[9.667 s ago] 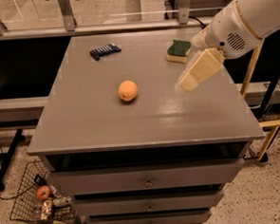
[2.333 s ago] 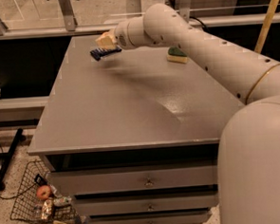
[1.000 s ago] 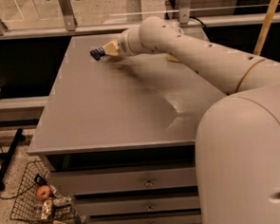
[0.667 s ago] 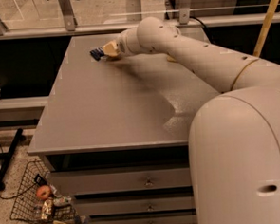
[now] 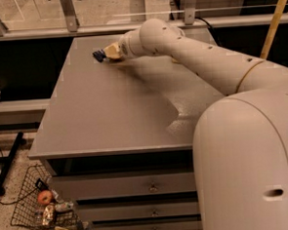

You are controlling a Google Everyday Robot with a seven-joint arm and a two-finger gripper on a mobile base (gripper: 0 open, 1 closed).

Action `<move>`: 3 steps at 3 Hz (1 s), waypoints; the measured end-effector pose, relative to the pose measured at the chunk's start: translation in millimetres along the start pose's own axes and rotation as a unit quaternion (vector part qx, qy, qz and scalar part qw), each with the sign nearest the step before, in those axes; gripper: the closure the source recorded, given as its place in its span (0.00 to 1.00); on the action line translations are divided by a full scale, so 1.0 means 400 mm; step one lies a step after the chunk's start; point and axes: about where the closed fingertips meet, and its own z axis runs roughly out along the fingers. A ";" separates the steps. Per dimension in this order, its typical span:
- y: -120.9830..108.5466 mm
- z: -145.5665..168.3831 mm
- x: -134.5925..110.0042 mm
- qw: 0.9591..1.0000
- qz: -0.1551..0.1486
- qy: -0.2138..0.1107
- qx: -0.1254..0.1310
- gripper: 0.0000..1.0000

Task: Move orange near rxbar blueberry

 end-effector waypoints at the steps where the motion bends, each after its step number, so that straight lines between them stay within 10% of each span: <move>1: 0.005 0.005 0.002 1.000 0.000 0.001 -0.002 0.35; 3: 0.014 0.014 0.007 1.000 0.000 0.003 -0.005 0.00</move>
Offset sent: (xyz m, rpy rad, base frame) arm -0.0002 0.0020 -0.0015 -0.0002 0.0020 0.0025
